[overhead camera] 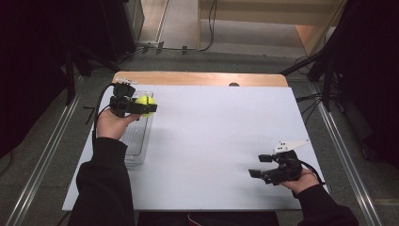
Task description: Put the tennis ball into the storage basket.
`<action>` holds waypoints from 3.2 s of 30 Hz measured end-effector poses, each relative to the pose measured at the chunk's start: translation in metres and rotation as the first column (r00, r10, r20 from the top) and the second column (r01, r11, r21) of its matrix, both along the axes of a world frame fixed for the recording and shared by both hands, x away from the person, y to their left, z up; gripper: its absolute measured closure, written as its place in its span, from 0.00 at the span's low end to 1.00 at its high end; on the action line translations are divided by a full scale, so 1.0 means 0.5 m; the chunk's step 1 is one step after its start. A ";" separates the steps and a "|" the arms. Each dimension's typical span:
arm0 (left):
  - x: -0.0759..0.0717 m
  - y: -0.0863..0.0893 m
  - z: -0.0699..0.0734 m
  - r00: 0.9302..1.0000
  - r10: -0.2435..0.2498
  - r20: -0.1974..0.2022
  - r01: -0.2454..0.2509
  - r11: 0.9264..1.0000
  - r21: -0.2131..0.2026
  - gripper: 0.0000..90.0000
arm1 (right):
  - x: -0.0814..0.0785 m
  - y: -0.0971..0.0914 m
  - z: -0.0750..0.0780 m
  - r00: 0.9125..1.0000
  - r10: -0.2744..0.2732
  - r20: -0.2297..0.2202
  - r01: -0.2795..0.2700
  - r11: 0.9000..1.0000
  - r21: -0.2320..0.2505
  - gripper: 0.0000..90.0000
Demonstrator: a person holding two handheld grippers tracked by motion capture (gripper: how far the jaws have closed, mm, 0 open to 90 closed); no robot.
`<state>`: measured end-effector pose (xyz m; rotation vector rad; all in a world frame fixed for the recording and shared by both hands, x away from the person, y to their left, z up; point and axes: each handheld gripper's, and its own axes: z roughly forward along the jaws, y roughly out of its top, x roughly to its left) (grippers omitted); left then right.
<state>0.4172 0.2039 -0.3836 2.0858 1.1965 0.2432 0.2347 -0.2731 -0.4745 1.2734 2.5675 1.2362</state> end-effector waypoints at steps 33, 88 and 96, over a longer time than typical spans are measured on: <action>0.009 0.044 -0.031 0.988 0.151 0.026 -0.152 0.988 0.037 0.30 | 0.000 0.000 0.000 1.000 0.000 0.000 0.000 1.000 -0.002 0.22; 0.019 0.063 -0.046 0.976 0.214 -0.030 -0.215 0.976 -0.030 0.11 | 0.000 0.001 0.000 1.000 0.006 0.001 -0.006 1.000 0.001 0.22; 0.014 0.061 -0.024 0.980 0.199 -0.024 -0.200 0.979 -0.031 0.11 | -0.001 0.001 0.000 1.000 0.005 0.000 -0.005 1.000 0.002 0.22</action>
